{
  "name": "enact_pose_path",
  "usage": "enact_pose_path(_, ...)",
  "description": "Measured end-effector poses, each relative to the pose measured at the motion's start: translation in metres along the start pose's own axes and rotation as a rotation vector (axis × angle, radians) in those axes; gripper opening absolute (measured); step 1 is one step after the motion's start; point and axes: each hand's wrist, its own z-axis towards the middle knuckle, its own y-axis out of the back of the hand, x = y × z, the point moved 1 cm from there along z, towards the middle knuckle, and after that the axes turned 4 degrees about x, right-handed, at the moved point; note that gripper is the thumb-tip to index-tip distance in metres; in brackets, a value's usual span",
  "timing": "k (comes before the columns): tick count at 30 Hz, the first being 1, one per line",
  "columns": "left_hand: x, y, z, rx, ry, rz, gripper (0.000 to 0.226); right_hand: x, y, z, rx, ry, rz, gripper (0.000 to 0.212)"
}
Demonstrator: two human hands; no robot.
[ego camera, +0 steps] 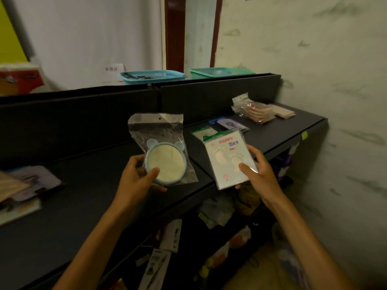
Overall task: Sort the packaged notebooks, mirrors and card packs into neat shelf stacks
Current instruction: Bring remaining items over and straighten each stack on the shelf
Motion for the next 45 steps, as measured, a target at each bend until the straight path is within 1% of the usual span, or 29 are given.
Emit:
enact_pose_path(4, 0.008, -0.053, 0.009, 0.011, -0.011, -0.015, 0.042, -0.012, 0.052, 0.009, -0.005, -0.017, -0.009, 0.049)
enact_pose_path(8, 0.01, -0.093, 0.022, -0.008, -0.007, 0.0, 0.043, -0.017, 0.089, 0.021, -0.008, -0.022, -0.036, 0.05)
enact_pose_path(13, 0.009, -0.128, 0.043, -0.015, -0.005, -0.007, 0.04, -0.026, 0.113, 0.047, 0.001, -0.031, -0.031, 0.051)
enact_pose_path(17, 0.011, -0.144, 0.064, -0.039, -0.008, -0.012, 0.038, -0.035, 0.119, 0.076, 0.027, -0.044, -0.029, 0.051)
enact_pose_path(20, 0.013, -0.145, 0.079, -0.09, 0.009, -0.043, 0.041, -0.037, 0.116, 0.104, 0.068, -0.06, -0.036, 0.051)
enact_pose_path(24, 0.012, -0.135, 0.099, -0.189, 0.029, -0.022, 0.041, -0.031, 0.102, 0.146, 0.138, -0.078, -0.012, 0.052)
enact_pose_path(27, 0.009, -0.129, 0.12, -0.239, 0.031, -0.007, 0.043, -0.029, 0.087, 0.173, 0.18, -0.061, -0.009, 0.048)
enact_pose_path(30, 0.006, -0.122, 0.142, -0.253, 0.008, 0.012, 0.044, -0.03, 0.072, 0.199, 0.212, -0.035, 0.004, 0.046)
enact_pose_path(35, 0.002, -0.106, 0.171, -0.278, -0.007, 0.007, 0.045, -0.038, 0.043, 0.235, 0.297, -0.028, -0.007, 0.052)
enact_pose_path(40, 0.0, -0.097, 0.188, -0.284, -0.022, 0.003, 0.043, -0.048, 0.018, 0.253, 0.409, -0.093, -0.061, 0.052)
enact_pose_path(45, 0.0, -0.1, 0.203, -0.278, 0.001, -0.01, 0.043, -0.056, 0.013, 0.257, 0.398, -0.121, -0.158, 0.046)
